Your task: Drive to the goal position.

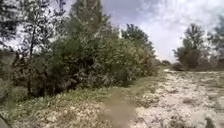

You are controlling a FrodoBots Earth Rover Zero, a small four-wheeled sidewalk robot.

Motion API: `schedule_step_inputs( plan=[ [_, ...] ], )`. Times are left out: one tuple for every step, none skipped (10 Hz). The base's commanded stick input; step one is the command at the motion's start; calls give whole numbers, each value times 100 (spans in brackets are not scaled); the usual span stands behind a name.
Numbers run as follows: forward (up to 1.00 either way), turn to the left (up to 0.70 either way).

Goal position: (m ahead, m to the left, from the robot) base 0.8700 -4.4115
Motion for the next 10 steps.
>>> schedule_step_inputs(
  plan=[
    [0,-70],
    [0,-70],
    [0,-70],
    [0,-70],
    [40,-50],
    [70,-15],
    [70,0],
    [70,0],
    [70,0],
    [70,0]
  ],
)
